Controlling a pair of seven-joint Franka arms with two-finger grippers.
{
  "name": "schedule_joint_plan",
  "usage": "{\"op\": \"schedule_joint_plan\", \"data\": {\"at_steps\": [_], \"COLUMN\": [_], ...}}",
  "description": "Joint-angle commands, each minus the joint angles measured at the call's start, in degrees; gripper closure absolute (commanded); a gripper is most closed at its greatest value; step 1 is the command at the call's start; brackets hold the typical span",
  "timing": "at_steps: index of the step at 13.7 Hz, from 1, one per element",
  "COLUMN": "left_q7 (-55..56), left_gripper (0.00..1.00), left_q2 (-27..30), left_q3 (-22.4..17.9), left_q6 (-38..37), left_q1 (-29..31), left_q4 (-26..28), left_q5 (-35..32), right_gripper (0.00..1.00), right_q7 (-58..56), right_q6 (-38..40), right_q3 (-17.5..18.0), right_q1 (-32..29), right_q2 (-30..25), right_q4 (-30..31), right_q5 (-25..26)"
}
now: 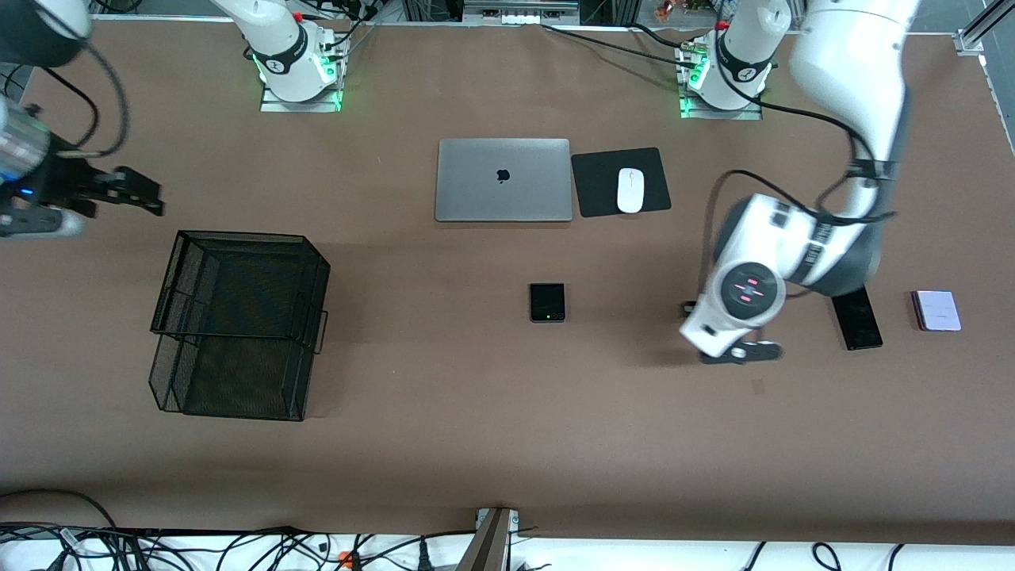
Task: Place phones with both arms
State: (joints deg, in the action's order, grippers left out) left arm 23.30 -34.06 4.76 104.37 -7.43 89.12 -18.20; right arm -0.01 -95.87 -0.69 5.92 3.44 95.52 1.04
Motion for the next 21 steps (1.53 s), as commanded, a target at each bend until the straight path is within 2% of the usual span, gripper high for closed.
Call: {"op": "schedule_joint_plan", "data": {"at_steps": [1, 3, 5, 8, 10, 12, 16, 19, 21], "left_q7": [-7.9, -18.9, -24.2, -32.9, -36.4, -36.8, -36.9, -36.9, -36.9], "left_gripper": [0.00, 0.00, 0.00, 0.00, 0.00, 0.00, 0.00, 0.00, 0.00], "left_q2": [0.0, -0.7, -0.7, -1.9, -1.9, -2.2, -3.5, -4.2, -4.2], "left_q3": [1.4, 1.5, 1.7, 2.0, 2.1, 2.1, 2.3, 2.3, 2.4], "left_q6": [0.9, 4.5, 6.0, 17.0, 23.3, 26.7, 31.1, 31.2, 31.1], "left_q1": [11.8, 18.4, 23.4, 28.8, 30.3, 31.2, 33.5, 33.5, 33.5], "left_q4": [1.6, 1.6, 1.6, 6.6, 9.8, 11.6, 14.4, 14.5, 14.5], "left_q5": [-1.8, -1.1, -0.7, 3.5, 4.2, 4.2, 4.3, 8.7, 9.1], "right_gripper": [0.00, 0.00, 0.00, 0.00, 0.00, 0.00, 0.00, 0.00, 0.00], "right_q7": [12.6, 24.6, 34.3, 44.3, 49.8, 54.4, 58.6, 59.9, 60.0], "right_q6": [-4.0, -8.5, -12.6, -14.4, -14.8, -17.4, -23.8, -29.2, -32.1], "right_q3": [-0.1, -0.1, -0.1, -0.2, -0.4, -0.3, -0.9, -1.1, -1.2], "right_q1": [9.5, 17.3, 24.1, 33.0, 36.8, 39.9, 43.9, 45.0, 45.0], "right_q2": [3.7, 7.5, 12.9, 27.4, 36.9, 42.4, 47.4, 51.9, 54.4], "right_q4": [-0.7, -0.8, -3.2, -17.2, -28.0, -33.7, -34.0, -34.0, -34.0], "right_q5": [-0.5, -0.5, -0.5, 0.0, 0.1, 0.0, 0.7, 3.0, 4.7]}}
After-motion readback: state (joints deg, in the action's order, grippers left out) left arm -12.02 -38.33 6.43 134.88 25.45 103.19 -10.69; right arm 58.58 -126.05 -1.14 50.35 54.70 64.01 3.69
